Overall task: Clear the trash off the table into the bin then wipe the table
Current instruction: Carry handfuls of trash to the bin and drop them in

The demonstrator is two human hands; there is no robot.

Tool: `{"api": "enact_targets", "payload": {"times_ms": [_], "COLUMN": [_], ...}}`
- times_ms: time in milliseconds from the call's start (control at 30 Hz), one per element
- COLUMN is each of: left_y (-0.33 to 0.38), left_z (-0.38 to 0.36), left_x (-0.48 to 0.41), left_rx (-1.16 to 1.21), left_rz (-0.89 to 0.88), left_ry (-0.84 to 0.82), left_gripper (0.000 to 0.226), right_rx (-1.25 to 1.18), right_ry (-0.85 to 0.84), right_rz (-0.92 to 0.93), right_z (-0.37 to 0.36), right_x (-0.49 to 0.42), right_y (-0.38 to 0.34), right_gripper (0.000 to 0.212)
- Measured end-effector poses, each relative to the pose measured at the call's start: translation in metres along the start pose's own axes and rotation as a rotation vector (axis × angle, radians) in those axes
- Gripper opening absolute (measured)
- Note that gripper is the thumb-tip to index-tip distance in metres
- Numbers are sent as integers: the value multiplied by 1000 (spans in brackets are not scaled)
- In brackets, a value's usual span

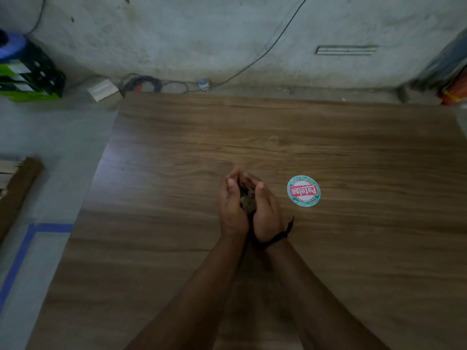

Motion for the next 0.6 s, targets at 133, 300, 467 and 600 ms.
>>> {"api": "enact_targets", "payload": {"times_ms": [133, 300, 467, 600], "left_y": [-7, -9, -7, 10], "left_z": [1, -6, -12, 15], "left_x": [-4, -2, -1, -14], "left_rx": [236, 368, 448, 283], "left_rz": [181, 300, 341, 164], "left_ry": [27, 25, 18, 49], "left_gripper": [55, 40, 44, 43], "right_rx": [-341, -494, -712, -582], "right_ry": [146, 308, 398, 355], "right_rz": [-150, -236, -297, -126], "right_z": [2, 4, 15, 46], "right_x": [-3, -2, 1, -21], "right_y": [18, 17, 6, -16], "right_gripper": [51, 41, 53, 49]}}
Point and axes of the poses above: each hand's wrist, its own x-axis away from the middle knuckle, its own z-axis out of the back of the hand, y = z × x, the point moved 6 cm from there along -x, towards the middle knuckle, and after that the axes turned 8 degrees about -x, right-handed, at the moved point
